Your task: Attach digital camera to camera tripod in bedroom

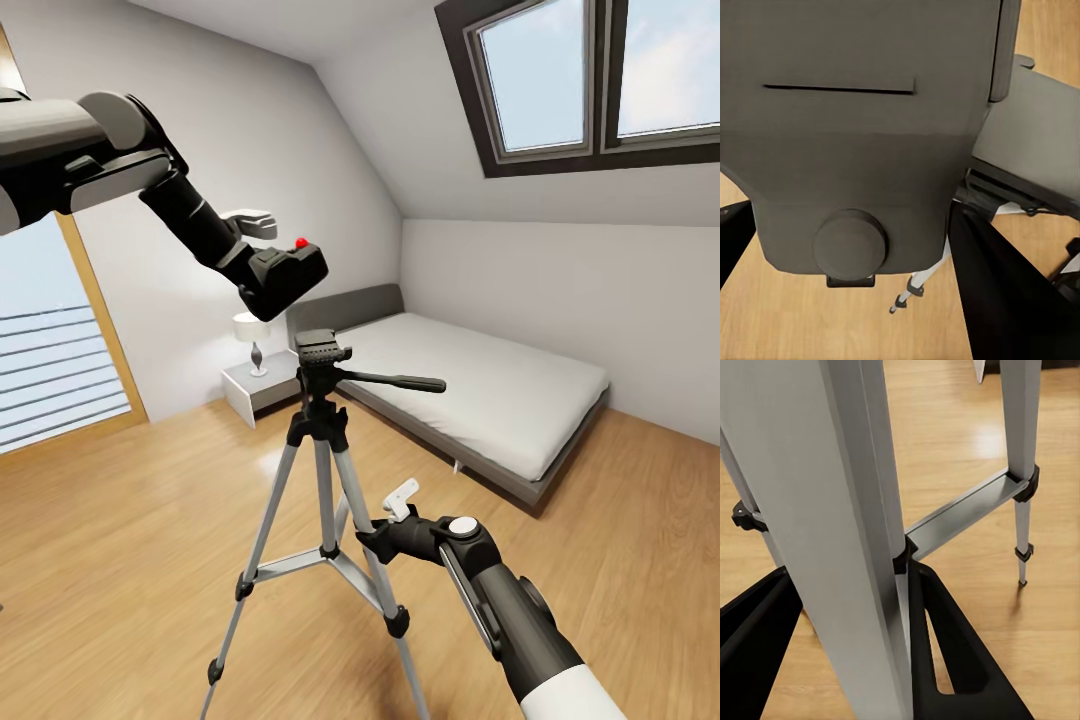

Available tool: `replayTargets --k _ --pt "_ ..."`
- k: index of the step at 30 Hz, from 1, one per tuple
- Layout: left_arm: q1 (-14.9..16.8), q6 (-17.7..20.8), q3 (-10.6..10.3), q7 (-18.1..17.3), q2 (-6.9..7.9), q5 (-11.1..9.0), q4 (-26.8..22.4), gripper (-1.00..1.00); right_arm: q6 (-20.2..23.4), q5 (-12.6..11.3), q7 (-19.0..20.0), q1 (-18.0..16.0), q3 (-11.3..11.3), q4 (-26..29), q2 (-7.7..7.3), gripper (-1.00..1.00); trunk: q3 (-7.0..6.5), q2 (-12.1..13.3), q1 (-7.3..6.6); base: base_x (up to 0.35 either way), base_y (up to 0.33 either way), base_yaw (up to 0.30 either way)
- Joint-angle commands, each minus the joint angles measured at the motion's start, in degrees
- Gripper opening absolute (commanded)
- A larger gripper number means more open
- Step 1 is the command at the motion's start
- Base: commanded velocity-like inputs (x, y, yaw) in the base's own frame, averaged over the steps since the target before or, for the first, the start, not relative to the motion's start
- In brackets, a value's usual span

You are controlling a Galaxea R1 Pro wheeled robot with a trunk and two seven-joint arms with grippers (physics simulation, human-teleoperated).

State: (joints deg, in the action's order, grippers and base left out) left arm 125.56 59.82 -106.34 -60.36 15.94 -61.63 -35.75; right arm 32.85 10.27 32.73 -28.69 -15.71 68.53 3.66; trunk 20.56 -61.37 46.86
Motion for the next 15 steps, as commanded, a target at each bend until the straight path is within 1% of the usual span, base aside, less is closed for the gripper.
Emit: replayTargets --k 1,15 --pt "0.13 0.18 -0.27 -0.29 0.04 -0.15 -0.02 -1.0 0.02 1.15 0.49 -0.05 0.07 0.03 0.03 -1.0 0.08 -0.05 0.01 0.0 0.0 0.0" --pt "0.1 0.18 -0.22 -0.2 0.05 -0.21 2.5 -1.0 0.02 1.15 0.49 -0.05 0.07 0.03 0.03 -1.0 0.08 -0.05 0.01 0.0 0.0 0.0"
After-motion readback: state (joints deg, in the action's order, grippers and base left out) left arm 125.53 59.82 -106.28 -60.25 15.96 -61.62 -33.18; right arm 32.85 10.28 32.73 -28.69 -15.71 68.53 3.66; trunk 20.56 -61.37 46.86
